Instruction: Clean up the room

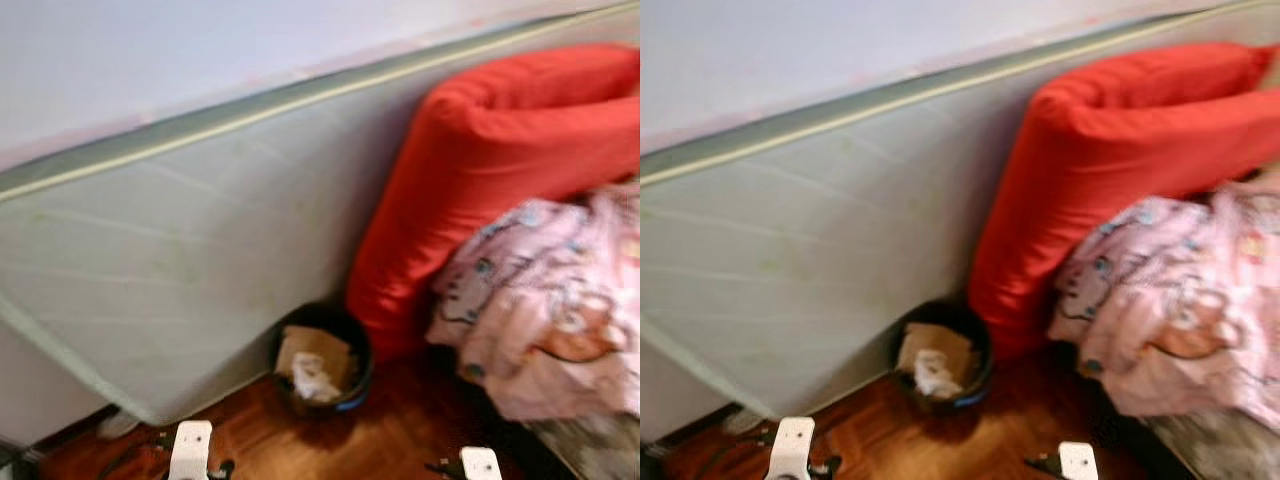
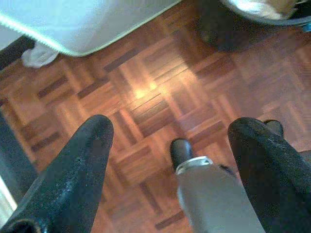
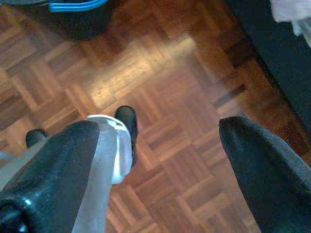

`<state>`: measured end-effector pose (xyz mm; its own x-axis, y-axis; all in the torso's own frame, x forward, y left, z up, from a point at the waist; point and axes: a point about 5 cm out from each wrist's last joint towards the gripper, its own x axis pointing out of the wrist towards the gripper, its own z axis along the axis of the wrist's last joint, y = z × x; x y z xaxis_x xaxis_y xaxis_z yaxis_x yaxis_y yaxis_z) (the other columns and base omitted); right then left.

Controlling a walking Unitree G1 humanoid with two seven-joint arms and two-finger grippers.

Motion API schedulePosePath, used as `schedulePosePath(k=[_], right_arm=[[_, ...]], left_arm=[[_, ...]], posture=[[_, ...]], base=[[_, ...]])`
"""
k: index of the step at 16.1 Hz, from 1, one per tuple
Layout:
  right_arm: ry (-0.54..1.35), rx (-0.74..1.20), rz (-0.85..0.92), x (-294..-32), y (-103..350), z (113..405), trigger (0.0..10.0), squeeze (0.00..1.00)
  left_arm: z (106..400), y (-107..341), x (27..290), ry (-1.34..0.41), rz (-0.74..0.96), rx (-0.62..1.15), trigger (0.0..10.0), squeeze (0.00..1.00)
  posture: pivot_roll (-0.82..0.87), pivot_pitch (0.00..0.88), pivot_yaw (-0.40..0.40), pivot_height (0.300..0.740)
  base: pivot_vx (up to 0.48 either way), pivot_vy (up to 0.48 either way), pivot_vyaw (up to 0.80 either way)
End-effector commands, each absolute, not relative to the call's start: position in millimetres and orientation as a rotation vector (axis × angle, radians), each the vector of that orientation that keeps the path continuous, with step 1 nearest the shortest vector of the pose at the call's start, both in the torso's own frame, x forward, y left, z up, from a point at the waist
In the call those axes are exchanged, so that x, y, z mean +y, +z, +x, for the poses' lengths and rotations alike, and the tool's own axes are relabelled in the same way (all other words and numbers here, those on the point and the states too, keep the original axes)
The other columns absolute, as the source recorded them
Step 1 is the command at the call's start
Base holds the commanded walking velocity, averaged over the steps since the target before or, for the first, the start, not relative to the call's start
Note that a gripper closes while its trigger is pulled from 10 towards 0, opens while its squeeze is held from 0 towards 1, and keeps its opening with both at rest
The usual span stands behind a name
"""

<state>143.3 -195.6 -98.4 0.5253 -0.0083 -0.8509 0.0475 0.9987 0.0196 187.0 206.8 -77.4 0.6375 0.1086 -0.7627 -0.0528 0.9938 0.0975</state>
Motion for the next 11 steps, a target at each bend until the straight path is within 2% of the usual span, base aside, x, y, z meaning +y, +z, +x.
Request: schedulePosePath(k=[1,5,11], right_arm=[[-0.026,1.036,0.035,-196,-100,139,10.0,0.0],[-0.033,1.038,0.03,-197,-100,140,10.0,0.0],[-0.034,1.036,0.014,-201,-99,141,10.0,0.0]], left_arm=[[184,-79,206,0.063,0.092,0.886,10.0,0.0],[198,-70,216,0.091,0.091,0.852,10.0,0.0],[201,-71,205,0.056,0.08,0.866,10.0,0.0]], posture=[[-0.06,0.063,-0.012,0.74],[-0.06,0.076,-0.014,0.74],[-0.08,0.084,-0.025,0.74]], base=[[0.0,0.0,-0.78],[0.0,0.0,-0.77],[0.0,0.0,-0.75]])
